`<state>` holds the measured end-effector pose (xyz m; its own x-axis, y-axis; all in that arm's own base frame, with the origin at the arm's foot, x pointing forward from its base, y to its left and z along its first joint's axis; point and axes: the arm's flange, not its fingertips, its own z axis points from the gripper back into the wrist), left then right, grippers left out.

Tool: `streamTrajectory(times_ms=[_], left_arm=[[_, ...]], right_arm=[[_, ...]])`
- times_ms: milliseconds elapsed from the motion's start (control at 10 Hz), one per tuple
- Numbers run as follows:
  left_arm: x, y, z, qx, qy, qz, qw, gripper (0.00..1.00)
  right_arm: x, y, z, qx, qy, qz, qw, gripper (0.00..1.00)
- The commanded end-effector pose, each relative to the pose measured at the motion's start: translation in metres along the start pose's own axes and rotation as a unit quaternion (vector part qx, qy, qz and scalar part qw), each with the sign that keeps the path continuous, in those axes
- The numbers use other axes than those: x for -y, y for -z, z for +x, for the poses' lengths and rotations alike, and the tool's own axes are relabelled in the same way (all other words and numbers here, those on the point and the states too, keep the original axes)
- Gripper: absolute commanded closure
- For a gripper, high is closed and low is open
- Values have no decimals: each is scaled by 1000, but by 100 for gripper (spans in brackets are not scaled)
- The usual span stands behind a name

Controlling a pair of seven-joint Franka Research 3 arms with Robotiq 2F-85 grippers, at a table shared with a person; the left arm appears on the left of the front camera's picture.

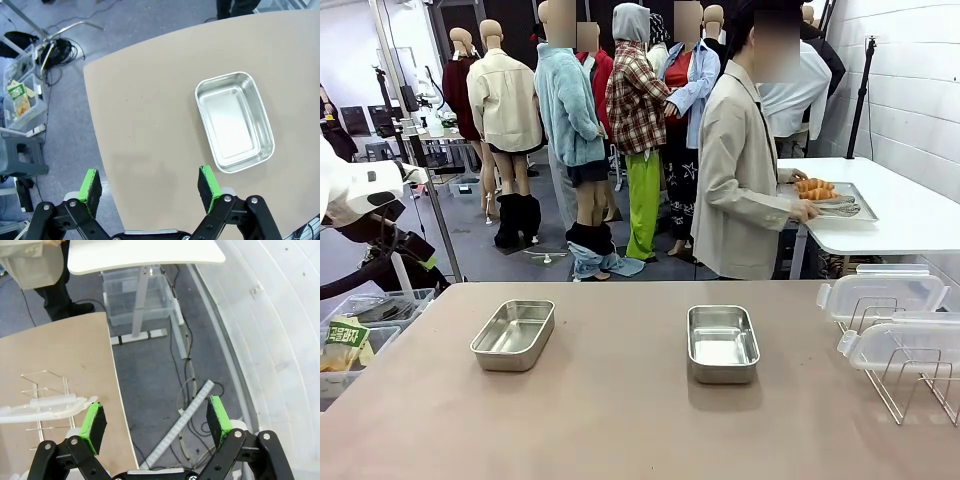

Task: Place the bread in airtight containers.
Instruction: Lift both Airtight Container.

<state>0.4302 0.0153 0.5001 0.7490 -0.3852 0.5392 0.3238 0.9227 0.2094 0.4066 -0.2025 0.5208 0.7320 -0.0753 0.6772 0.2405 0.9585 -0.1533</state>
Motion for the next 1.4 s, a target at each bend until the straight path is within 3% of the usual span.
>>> streamTrajectory(times_ms=[0, 1300], left_arm=[[-1, -1, 1, 4, -1, 2, 1000, 0], [-1, -1, 1, 4, -1, 2, 1000, 0]], right_arm=[[-3, 1, -4, -4, -4, -2, 1000, 0], [-3, 1, -4, -4, -4, -2, 1000, 0]])
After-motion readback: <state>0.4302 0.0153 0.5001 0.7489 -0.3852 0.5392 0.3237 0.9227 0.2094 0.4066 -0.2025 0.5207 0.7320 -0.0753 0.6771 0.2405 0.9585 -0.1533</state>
